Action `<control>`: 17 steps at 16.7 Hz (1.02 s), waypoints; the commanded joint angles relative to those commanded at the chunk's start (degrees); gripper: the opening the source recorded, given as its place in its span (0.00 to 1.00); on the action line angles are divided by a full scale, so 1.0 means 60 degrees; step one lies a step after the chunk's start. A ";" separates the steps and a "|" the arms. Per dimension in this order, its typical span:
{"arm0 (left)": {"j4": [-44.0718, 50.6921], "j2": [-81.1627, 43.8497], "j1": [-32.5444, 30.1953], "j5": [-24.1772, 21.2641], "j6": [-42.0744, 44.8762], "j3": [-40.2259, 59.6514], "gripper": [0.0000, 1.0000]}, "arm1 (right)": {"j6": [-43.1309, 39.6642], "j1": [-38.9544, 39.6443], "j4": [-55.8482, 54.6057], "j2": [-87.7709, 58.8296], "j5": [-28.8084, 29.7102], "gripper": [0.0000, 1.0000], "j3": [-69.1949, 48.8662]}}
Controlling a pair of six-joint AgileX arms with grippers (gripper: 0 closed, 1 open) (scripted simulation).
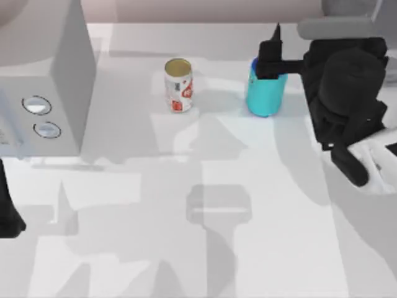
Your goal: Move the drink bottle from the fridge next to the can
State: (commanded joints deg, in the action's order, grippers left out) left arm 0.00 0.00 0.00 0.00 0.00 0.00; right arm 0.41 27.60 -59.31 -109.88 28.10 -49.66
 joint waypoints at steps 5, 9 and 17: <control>0.0000 0.0000 0.0000 0.0000 0.0000 0.0000 1.00 | -0.0022 -0.1083 0.2307 0.4113 -0.1070 1.00 0.1947; 0.0000 0.0000 0.0000 0.0000 0.0000 0.0000 1.00 | -0.0037 -0.2096 0.4441 0.7979 -0.2071 1.00 0.3739; 0.0000 0.0000 0.0000 0.0000 0.0000 0.0000 1.00 | -0.0060 -0.3938 0.8393 1.5807 -0.3948 1.00 0.7041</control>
State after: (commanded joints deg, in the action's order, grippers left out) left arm 0.00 0.00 0.00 0.00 0.00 0.00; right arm 0.05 3.97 -8.95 -15.04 4.41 -7.41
